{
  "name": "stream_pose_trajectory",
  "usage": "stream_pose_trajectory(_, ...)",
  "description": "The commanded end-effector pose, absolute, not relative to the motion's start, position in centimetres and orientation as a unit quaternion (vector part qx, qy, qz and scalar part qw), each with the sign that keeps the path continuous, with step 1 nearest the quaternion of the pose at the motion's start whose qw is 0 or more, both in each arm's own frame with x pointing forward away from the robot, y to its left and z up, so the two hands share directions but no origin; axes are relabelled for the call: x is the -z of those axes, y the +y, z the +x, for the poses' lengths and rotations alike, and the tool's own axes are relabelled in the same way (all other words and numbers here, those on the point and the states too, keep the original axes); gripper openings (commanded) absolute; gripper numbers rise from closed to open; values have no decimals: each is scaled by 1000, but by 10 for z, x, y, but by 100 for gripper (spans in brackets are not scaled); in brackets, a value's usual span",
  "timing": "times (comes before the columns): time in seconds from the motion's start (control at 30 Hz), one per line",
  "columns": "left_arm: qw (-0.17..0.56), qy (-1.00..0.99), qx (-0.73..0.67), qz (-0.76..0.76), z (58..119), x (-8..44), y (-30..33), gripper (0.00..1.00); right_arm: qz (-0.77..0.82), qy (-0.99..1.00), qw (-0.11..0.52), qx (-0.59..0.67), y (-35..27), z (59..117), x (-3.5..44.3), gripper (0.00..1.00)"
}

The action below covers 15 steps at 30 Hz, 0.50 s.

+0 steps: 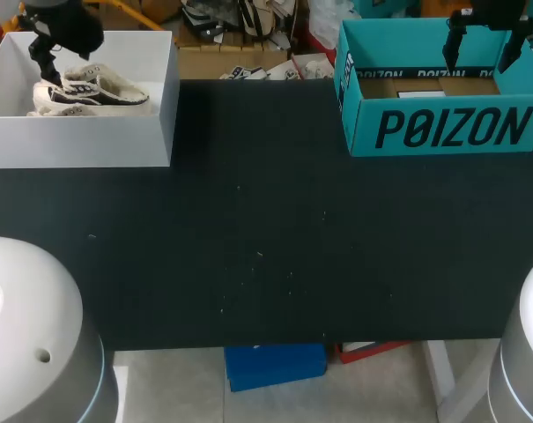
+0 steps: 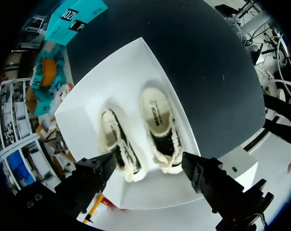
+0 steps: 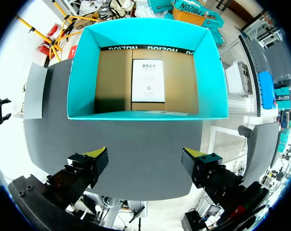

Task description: Take the shoe out of the shoebox, open the shoe tongue, remove and reinsert the insole, then place the shoe into the shoebox

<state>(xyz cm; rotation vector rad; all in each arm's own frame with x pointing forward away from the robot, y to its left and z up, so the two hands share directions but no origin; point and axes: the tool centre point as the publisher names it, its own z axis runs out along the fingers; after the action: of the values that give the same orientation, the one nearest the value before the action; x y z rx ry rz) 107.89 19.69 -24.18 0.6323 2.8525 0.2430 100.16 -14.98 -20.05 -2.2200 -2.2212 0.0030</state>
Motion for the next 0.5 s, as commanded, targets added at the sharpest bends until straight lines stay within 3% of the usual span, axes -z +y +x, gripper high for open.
stream_pose_trajectory(0.03,112,971,-78,198,1077,256,202,88,-707,-707,1,-1,-150,1001,200,100)
stream_pose_trajectory(0.2,104,975,-71,182,1079,266,205,89,-707,-707,1,-1,-150,1001,200,100)
stream_pose_trajectory(0.3,102,979,-71,162,1082,271,207,80,-707,-707,1,-1,-150,1001,200,100)
stream_pose_trajectory(0.37,100,982,-67,146,1084,273,209,66,-707,-707,1,-1,-150,1001,200,100)
stream_pose_trajectory(0.5,97,985,-68,126,1083,278,213,68,-707,-707,1,-1,-150,1001,200,100)
